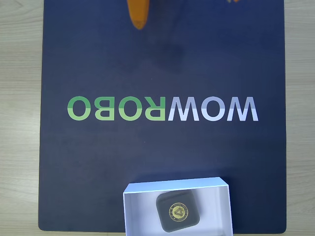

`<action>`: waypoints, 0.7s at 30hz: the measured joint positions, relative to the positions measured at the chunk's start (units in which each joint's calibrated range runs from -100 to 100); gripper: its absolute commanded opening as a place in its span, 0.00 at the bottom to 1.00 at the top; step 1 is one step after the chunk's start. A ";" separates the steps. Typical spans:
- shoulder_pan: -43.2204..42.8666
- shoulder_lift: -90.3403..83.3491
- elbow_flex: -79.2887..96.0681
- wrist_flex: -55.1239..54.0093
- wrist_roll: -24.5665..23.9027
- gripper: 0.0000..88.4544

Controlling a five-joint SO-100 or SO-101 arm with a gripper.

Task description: Grab the usb to bin

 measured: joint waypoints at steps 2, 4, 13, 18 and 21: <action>0.00 -2.96 5.15 -0.95 0.00 0.01; 0.71 -5.37 10.21 -2.93 0.10 0.01; -0.09 -17.85 34.25 -11.21 0.52 0.01; -1.59 -25.62 41.03 -11.98 2.88 0.01; -1.33 -31.45 44.37 -11.98 3.09 0.01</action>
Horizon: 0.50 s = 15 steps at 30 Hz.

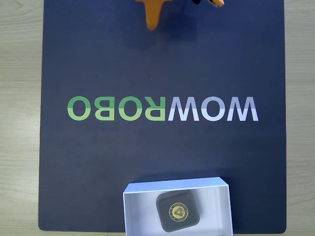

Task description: Grab the usb to bin

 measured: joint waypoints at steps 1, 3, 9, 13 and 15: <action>-0.71 -1.39 1.17 0.00 0.05 0.01; -2.65 -6.01 4.16 -0.09 0.10 0.02; -3.54 -20.07 14.55 0.95 0.10 0.14; -2.30 -24.24 16.72 2.93 0.10 0.14; -2.21 -24.51 16.72 3.10 0.05 0.12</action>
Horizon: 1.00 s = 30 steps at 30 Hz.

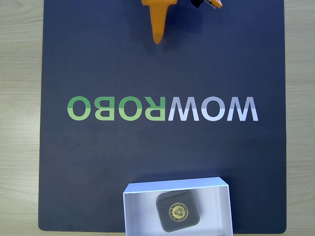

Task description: Grab the usb to bin

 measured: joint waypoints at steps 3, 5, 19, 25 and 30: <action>0.00 -0.09 0.00 0.00 0.00 0.04; 0.00 -0.09 0.00 0.00 0.00 0.01; 0.53 -0.09 0.00 0.00 0.00 0.01; 0.53 -0.09 0.00 0.00 0.00 0.01; 0.53 -0.09 0.00 0.00 0.00 0.01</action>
